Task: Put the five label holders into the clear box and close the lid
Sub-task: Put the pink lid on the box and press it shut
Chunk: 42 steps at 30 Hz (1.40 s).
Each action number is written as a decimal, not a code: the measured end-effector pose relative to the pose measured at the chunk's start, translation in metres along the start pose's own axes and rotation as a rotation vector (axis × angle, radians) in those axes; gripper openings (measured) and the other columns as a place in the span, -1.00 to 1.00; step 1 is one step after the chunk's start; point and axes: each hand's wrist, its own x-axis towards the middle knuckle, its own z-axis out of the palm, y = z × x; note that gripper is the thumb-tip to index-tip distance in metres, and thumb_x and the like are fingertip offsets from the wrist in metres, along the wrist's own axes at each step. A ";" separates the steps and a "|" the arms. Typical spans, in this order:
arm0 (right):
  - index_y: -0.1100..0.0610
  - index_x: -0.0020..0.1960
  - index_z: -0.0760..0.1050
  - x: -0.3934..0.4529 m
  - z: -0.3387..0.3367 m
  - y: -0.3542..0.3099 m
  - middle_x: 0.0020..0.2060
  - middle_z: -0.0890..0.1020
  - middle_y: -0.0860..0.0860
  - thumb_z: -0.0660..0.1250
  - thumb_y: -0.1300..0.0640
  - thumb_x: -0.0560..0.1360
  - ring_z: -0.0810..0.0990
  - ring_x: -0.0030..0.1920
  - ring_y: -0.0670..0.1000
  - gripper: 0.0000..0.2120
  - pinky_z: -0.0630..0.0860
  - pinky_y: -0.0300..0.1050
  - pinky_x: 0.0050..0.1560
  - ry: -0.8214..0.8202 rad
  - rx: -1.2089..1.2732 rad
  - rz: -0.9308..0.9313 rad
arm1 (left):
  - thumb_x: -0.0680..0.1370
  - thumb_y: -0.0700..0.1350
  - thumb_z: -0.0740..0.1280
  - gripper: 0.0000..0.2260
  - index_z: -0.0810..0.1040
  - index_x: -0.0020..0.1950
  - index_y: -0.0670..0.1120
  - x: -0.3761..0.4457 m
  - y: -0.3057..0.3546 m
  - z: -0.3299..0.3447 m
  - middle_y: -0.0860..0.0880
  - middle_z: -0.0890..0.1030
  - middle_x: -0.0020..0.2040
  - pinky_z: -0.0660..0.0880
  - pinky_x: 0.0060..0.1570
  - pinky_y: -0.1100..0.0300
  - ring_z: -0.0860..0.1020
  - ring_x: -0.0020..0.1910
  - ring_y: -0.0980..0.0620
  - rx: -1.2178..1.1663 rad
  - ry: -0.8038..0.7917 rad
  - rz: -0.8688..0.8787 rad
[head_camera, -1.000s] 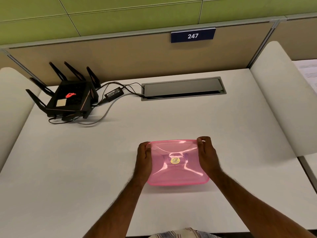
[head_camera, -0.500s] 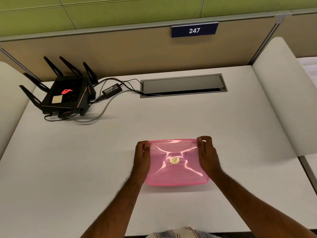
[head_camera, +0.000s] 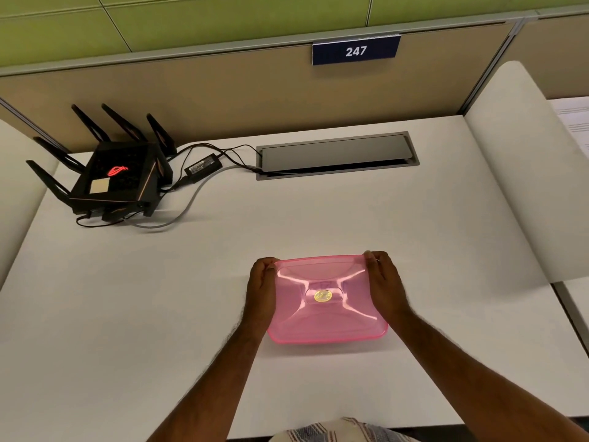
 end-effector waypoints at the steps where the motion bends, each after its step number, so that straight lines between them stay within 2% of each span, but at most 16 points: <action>1: -0.01 -0.07 0.50 0.001 -0.001 -0.001 -0.20 0.60 -0.13 0.15 -0.18 0.65 0.55 -0.21 -0.21 -0.69 0.41 -0.17 -0.15 -0.010 0.009 0.011 | 0.65 -0.13 0.24 -0.86 0.60 0.04 -0.01 0.003 0.004 -0.001 0.00 0.65 0.04 0.46 0.03 0.15 0.58 0.04 0.05 0.005 -0.025 -0.010; 3: 0.02 -0.14 0.49 0.001 -0.002 -0.003 -0.25 0.58 -0.09 0.19 -0.22 0.62 0.53 -0.26 -0.13 -0.65 0.42 -0.13 -0.19 -0.027 0.017 0.011 | 0.62 -0.05 0.33 -0.91 0.62 -0.01 0.00 0.008 0.013 -0.001 0.03 0.68 0.02 0.48 0.02 0.18 0.61 0.05 0.05 0.025 -0.100 -0.041; 5: 0.04 -0.16 0.49 0.002 -0.003 -0.004 -0.28 0.57 -0.06 0.24 -0.24 0.59 0.51 -0.31 -0.12 -0.63 0.44 -0.12 -0.23 -0.032 0.042 0.025 | 0.53 0.13 0.44 -0.82 0.63 -0.05 0.04 0.012 0.020 0.001 0.12 0.69 -0.05 0.52 -0.07 0.23 0.64 0.00 0.09 0.094 -0.144 -0.081; 7: 0.03 -0.18 0.49 0.002 -0.003 -0.004 -0.34 0.55 -0.07 0.28 -0.26 0.56 0.48 -0.37 -0.14 -0.63 0.42 -0.12 -0.28 -0.023 0.051 0.045 | 0.45 0.22 0.49 -0.74 0.63 -0.07 0.07 0.013 0.021 0.004 0.17 0.69 -0.08 0.54 -0.14 0.23 0.65 -0.06 0.12 0.136 -0.127 -0.102; 13: 0.06 -0.20 0.49 0.003 -0.003 -0.004 -0.35 0.57 -0.04 0.30 -0.25 0.56 0.50 -0.38 -0.12 -0.61 0.43 -0.12 -0.31 0.019 0.016 0.047 | 0.41 0.21 0.50 -0.76 0.62 -0.10 0.10 0.014 0.017 0.008 0.16 0.68 -0.12 0.60 -0.13 0.14 0.64 -0.06 0.08 0.155 -0.054 -0.086; 16: 0.09 -0.18 0.49 0.003 -0.003 -0.005 -0.31 0.58 0.00 0.27 -0.22 0.59 0.52 -0.32 -0.04 -0.60 0.43 -0.08 -0.28 0.005 -0.013 0.025 | 0.40 0.23 0.50 -0.74 0.63 -0.07 0.11 0.012 0.018 0.006 0.19 0.68 -0.09 0.57 -0.12 0.20 0.64 -0.02 0.12 0.155 -0.058 -0.063; 19: 0.10 -0.14 0.49 0.003 -0.005 -0.008 -0.25 0.58 -0.01 0.20 -0.21 0.62 0.55 -0.23 0.00 -0.60 0.43 -0.09 -0.22 -0.023 -0.031 0.020 | 0.47 0.15 0.49 -0.76 0.60 0.05 0.09 0.010 0.018 0.003 0.18 0.67 0.02 0.52 0.01 0.26 0.60 0.09 0.17 0.136 -0.060 -0.011; 21: 0.04 -0.08 0.51 0.001 -0.007 -0.009 -0.17 0.60 -0.09 0.18 -0.21 0.63 0.58 -0.14 -0.07 -0.65 0.43 -0.15 -0.15 -0.023 -0.002 0.032 | 0.51 0.12 0.46 -0.72 0.55 0.15 0.08 0.005 0.017 -0.002 0.17 0.62 0.12 0.49 0.07 0.27 0.56 0.16 0.19 0.118 -0.034 -0.024; 25: -0.03 0.09 0.50 -0.013 -0.013 -0.004 -0.03 0.60 -0.21 0.16 -0.18 0.64 0.57 0.03 -0.25 -0.73 0.44 -0.17 0.02 -0.018 0.050 0.016 | 0.57 0.13 0.39 -0.68 0.45 0.27 0.11 -0.019 0.006 -0.009 0.20 0.54 0.18 0.46 0.01 0.33 0.53 0.18 0.15 0.109 0.023 -0.057; 28: -0.03 0.19 0.45 -0.029 -0.012 0.004 0.00 0.58 -0.23 0.13 -0.27 0.62 0.59 0.07 -0.13 -0.64 0.47 -0.11 0.06 -0.061 0.024 0.015 | 0.60 0.13 0.35 -0.69 0.44 0.29 0.10 -0.039 -0.007 -0.010 0.16 0.57 0.18 0.48 0.03 0.28 0.55 0.17 0.14 0.105 0.046 -0.054; 31: -0.07 0.28 0.39 -0.042 -0.009 0.010 0.03 0.56 -0.29 0.13 -0.34 0.58 0.59 0.07 -0.09 -0.56 0.49 -0.07 0.11 -0.084 0.003 0.029 | 0.61 0.19 0.29 -0.74 0.44 0.26 0.17 -0.055 -0.014 -0.005 0.27 0.56 0.10 0.44 -0.06 0.35 0.56 0.10 0.18 0.141 0.068 -0.055; 33: -0.11 0.28 0.39 -0.049 -0.007 0.012 0.02 0.57 -0.29 0.13 -0.38 0.56 0.60 0.05 -0.10 -0.55 0.50 -0.10 0.05 -0.065 0.005 0.048 | 0.60 0.26 0.25 -0.68 0.46 0.29 0.15 -0.062 -0.015 -0.003 0.26 0.57 0.08 0.44 -0.08 0.36 0.56 0.09 0.20 0.154 0.091 -0.057; 36: -0.13 0.20 0.44 -0.053 -0.008 0.011 -0.02 0.62 -0.23 0.13 -0.44 0.51 0.61 0.00 -0.20 -0.53 0.46 -0.26 -0.12 -0.029 0.009 0.049 | 0.57 0.32 0.23 -0.62 0.48 0.29 0.17 -0.066 -0.016 -0.001 0.25 0.59 0.07 0.43 -0.09 0.36 0.54 0.07 0.30 0.164 0.122 -0.057; 39: -0.14 0.15 0.46 -0.054 -0.007 0.011 -0.04 0.64 -0.21 0.14 -0.44 0.51 0.60 -0.03 -0.25 -0.55 0.43 -0.32 -0.18 -0.002 -0.012 0.024 | 0.56 0.35 0.23 -0.70 0.48 0.21 0.27 -0.068 -0.015 -0.001 0.33 0.60 -0.01 0.41 -0.13 0.40 0.54 -0.03 0.43 0.189 0.127 -0.055; 42: -0.13 0.12 0.48 -0.054 -0.007 0.014 -0.06 0.64 -0.20 0.15 -0.41 0.53 0.60 -0.05 -0.24 -0.59 0.44 -0.30 -0.18 0.013 -0.025 0.012 | 0.56 0.32 0.24 -0.74 0.50 0.19 0.27 -0.067 -0.017 0.001 0.32 0.61 -0.02 0.43 -0.15 0.40 0.56 -0.02 0.39 0.174 0.135 -0.052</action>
